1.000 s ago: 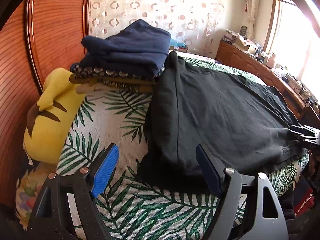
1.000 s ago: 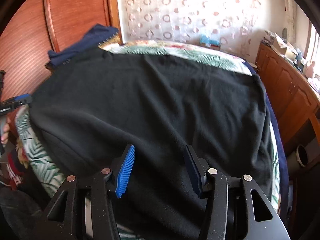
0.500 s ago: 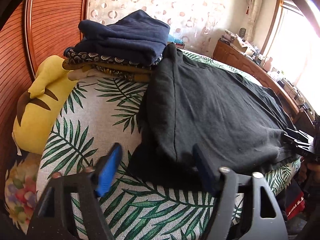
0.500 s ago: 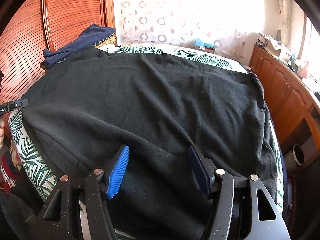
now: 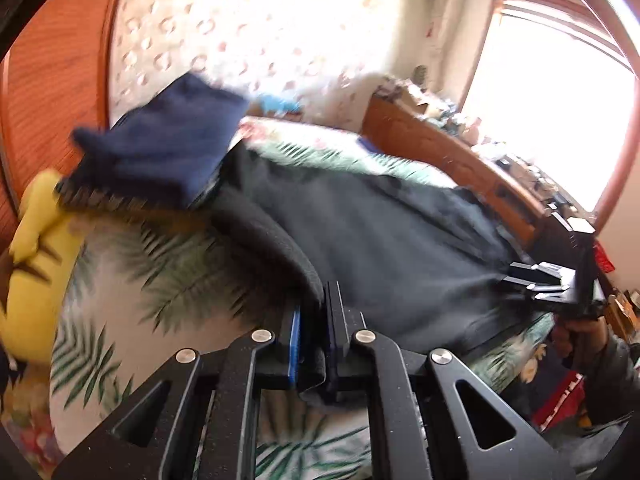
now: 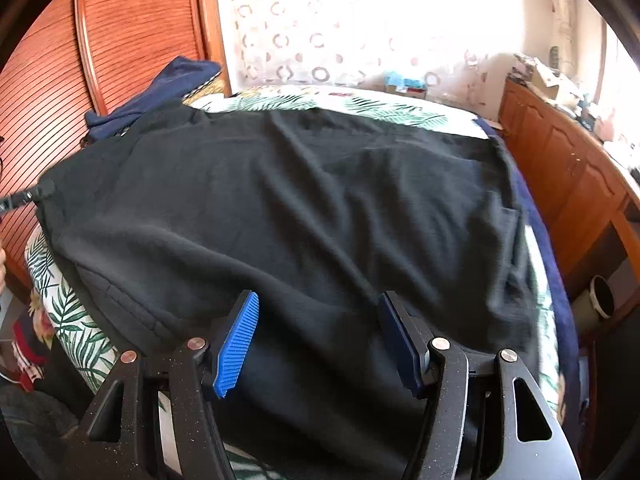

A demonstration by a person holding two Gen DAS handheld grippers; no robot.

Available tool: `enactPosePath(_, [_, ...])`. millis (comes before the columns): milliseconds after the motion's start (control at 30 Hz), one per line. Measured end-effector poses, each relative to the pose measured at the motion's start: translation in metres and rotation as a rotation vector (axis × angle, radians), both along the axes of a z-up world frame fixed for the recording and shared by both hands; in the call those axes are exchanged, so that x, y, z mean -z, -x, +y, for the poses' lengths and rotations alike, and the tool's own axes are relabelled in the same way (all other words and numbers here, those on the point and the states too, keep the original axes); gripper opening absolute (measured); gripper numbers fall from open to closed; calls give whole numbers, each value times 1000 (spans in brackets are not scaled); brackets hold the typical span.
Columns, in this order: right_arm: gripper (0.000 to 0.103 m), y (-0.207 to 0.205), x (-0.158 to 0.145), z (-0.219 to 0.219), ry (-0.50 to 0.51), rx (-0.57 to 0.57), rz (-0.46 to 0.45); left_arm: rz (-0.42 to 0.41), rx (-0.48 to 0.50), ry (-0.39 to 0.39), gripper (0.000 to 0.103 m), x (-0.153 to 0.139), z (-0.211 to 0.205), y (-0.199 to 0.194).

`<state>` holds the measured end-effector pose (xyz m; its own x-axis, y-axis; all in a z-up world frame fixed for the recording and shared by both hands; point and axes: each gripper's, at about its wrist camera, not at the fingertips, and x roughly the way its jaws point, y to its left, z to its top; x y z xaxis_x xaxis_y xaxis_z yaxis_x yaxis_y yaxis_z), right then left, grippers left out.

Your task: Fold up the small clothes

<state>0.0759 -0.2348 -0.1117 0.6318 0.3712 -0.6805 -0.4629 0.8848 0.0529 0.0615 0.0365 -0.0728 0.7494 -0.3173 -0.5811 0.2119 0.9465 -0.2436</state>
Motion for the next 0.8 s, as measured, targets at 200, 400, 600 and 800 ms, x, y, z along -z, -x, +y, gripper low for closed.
enactPosePath(200, [64, 11, -9, -33, -36, 55, -15, -63, 117, 32, 11, -31, -46, -17])
enactPosePath(400, [64, 24, -10, -55, -49, 90, -31, -98, 243, 54, 11, -56, -104, -36])
enactPosePath(600, [64, 28, -12, -75, -69, 134, -48, -121, 364, 40, 11, -81, -157, -56])
enactPosePath(800, [64, 35, -17, -92, -79, 158, -62, -143, 474, 47, 11, -106, -199, -59])
